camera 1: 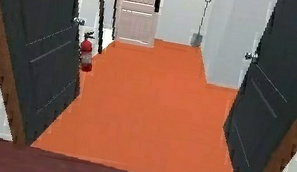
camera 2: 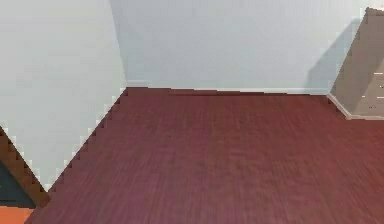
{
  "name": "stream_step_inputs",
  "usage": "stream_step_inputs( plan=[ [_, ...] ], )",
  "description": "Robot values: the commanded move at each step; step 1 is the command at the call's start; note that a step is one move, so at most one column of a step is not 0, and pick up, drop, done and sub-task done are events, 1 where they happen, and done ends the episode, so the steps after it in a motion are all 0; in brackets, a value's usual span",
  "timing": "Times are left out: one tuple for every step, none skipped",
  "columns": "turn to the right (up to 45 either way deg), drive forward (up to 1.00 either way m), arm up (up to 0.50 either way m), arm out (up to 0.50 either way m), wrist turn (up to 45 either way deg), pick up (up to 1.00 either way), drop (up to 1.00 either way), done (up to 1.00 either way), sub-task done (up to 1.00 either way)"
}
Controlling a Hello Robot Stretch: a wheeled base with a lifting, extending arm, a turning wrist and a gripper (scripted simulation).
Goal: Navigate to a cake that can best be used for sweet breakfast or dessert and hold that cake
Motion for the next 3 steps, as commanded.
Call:
stream_step_inputs(
  plan=[
    [-6.0, 0.0, 0.0, 0.0, 0.0, 0.0, 0.0, 0.0, 0.0],
    [0.0, 1.0, 0.0, 0.0, 0.0, 0.0, 0.0, 0.0, 0.0],
    [-3.0, 0.0, 0.0, 0.0, 0.0, 0.0, 0.0, 0.0, 0.0]
  ],
)
